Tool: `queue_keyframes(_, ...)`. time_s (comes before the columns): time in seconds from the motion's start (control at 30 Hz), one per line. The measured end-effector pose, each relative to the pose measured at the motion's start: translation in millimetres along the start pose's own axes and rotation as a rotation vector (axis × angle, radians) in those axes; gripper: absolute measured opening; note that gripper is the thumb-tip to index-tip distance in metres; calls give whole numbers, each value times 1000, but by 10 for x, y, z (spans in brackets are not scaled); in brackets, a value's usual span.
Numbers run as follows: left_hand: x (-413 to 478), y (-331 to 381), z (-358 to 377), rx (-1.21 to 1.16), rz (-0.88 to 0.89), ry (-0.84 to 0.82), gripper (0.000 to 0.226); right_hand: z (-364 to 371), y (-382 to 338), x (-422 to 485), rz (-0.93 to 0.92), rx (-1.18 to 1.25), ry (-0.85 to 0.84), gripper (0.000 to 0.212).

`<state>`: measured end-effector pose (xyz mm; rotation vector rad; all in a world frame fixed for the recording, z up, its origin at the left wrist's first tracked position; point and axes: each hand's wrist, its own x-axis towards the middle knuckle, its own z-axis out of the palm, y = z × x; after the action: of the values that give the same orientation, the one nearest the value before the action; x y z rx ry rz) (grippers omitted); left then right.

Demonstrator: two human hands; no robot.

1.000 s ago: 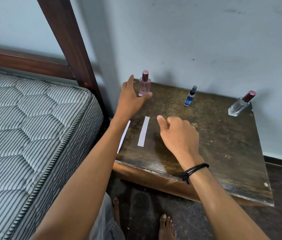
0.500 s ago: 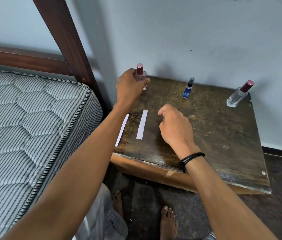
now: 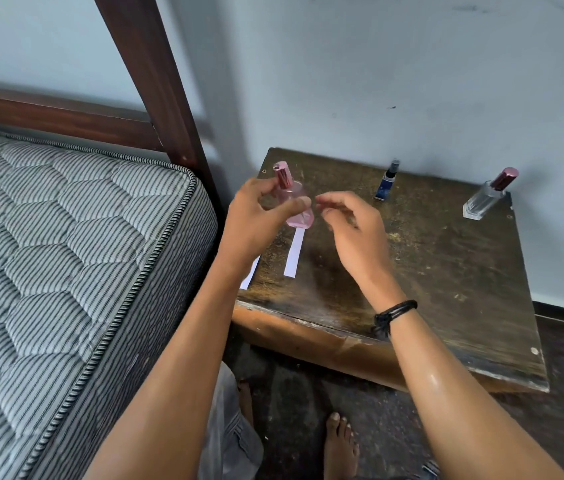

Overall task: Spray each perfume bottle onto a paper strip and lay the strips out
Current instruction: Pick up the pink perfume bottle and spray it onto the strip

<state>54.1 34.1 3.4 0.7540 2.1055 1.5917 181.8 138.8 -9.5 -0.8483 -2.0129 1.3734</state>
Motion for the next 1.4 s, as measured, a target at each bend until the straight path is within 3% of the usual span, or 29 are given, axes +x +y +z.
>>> queue_keyframes(0.13,0,-29,-57,-113,-46,-53,24,-24,-34,-18,56,212,-126,22)
queue_keyframes(0.27,-33,12,-92,-224,-110,-157,26,-20,-14,-8,85,255,-170,17)
queue_keyframes(0.37,-35,24,-91,-214,-111,-208,39,-1,16,-2,123,288,-200,13)
queue_keyframes(0.47,-16,22,-104,-139,-81,-197,35,-8,12,-12,146,341,-226,11)
queue_keyframes(0.6,-13,23,-121,-122,-67,-215,27,-9,-13,-21,137,311,-227,11)
queue_keyframes(0.8,17,-15,-173,-93,-51,-225,40,7,-3,-3,124,279,-233,10)
queue_keyframes(0.9,32,-32,-172,-113,-46,-216,33,2,11,6,125,271,-233,11)
queue_keyframes(1.0,49,-53,-157,-179,-63,-184,24,3,25,8,135,268,-243,12)
queue_keyframes(1.4,66,-101,-105,-380,-104,-185,31,11,-77,-40,137,241,-271,27)
